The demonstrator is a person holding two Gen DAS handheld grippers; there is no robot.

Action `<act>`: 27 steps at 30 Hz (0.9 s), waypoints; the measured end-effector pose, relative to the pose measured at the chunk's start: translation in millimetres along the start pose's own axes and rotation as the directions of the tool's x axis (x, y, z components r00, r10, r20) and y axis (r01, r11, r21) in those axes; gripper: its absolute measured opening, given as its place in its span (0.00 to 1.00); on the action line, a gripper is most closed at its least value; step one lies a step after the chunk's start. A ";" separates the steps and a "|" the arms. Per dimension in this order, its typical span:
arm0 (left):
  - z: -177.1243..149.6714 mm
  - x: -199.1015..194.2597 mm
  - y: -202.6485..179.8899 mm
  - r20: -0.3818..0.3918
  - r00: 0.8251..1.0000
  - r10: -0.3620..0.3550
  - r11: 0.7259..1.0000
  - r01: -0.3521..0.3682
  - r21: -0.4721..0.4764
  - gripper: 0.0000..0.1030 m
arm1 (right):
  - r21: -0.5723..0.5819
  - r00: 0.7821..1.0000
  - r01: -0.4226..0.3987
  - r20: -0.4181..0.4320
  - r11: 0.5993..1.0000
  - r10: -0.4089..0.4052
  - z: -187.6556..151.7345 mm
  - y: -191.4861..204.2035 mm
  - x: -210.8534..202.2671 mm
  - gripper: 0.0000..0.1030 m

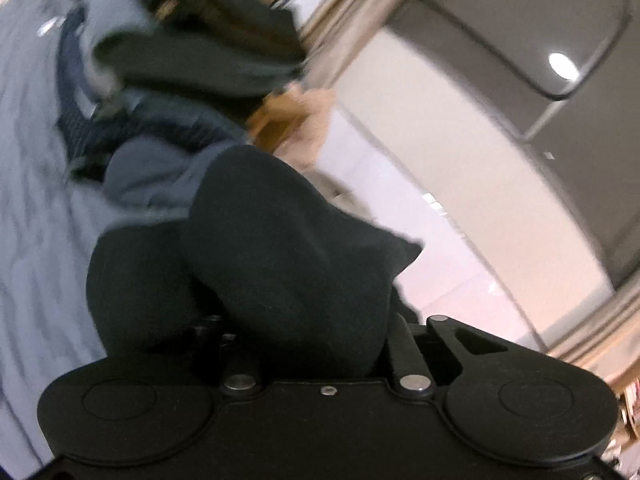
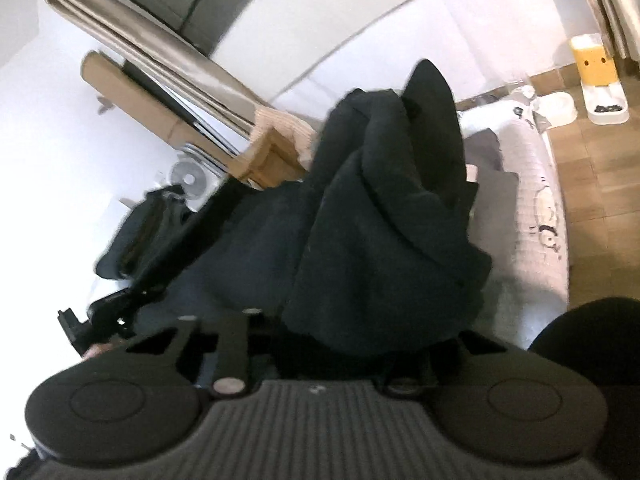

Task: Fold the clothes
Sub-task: 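Carry the sweatshirt with both grippers over the white mattress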

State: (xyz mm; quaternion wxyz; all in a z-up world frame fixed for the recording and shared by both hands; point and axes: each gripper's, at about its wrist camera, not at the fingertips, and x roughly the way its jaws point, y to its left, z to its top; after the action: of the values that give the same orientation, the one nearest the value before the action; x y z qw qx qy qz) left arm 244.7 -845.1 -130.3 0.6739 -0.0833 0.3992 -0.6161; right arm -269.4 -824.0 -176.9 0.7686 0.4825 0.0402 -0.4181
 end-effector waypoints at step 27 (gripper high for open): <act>7.6 -51.5 -18.4 0.057 0.997 0.044 0.996 -0.048 0.070 0.26 | -0.057 0.991 -0.059 -0.127 0.997 0.051 -6.3 28.0 -26.5 0.25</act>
State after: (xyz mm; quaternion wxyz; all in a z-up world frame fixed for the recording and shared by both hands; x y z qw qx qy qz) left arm 239.6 -805.9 -91.7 0.7011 -0.0670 0.3601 -0.6118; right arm -265.3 -798.0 -148.1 0.7902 0.4851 0.0877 -0.3642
